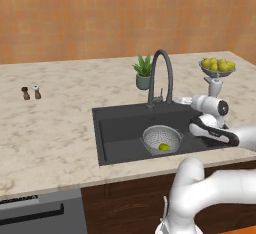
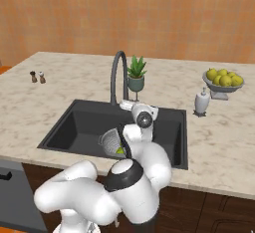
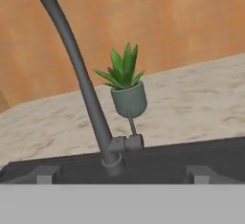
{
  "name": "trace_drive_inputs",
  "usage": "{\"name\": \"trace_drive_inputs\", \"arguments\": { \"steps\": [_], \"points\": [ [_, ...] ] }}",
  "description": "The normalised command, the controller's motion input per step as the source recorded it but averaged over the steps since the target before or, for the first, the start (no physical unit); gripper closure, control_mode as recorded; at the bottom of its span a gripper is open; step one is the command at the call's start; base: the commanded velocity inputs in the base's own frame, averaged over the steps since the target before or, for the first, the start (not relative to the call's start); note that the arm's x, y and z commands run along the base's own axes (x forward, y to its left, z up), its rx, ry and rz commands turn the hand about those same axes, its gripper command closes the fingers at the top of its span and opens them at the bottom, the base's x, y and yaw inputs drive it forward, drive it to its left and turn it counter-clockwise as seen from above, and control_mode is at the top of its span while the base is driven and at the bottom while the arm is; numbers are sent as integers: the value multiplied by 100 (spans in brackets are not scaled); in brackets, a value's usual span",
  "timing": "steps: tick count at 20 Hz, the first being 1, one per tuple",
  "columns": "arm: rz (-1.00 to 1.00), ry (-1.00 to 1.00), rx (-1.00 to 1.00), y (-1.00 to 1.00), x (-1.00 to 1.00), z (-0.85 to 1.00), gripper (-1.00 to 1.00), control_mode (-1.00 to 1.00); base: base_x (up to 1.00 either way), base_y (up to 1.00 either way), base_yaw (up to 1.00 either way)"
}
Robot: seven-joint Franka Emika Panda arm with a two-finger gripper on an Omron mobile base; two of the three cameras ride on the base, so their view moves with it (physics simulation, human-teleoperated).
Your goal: Put the colander in the sink, put the pear in the colander, and turn on the sink faucet and pour water over the colander.
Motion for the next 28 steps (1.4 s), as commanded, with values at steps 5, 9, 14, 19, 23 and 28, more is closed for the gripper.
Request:
{"name": "trace_drive_inputs", "arguments": {
  "steps": [5,9,14,19,23,28],
  "points": [
    [27,19,8,-14,51,64,-100,-100,0,0,0],
    [10,0,12,-60,7,7,-100,-100,0,0,0],
    [1,17,4,-12,27,-1,-100,-100,0,0,0],
    [2,11,0,0,22,-1,-100,-100,0,0,0],
    [19,35,4,0,39,-3,-100,-100,0,0,0],
    [18,29,2,0,45,-2,-100,-100,0,0,0]
  ]
}}
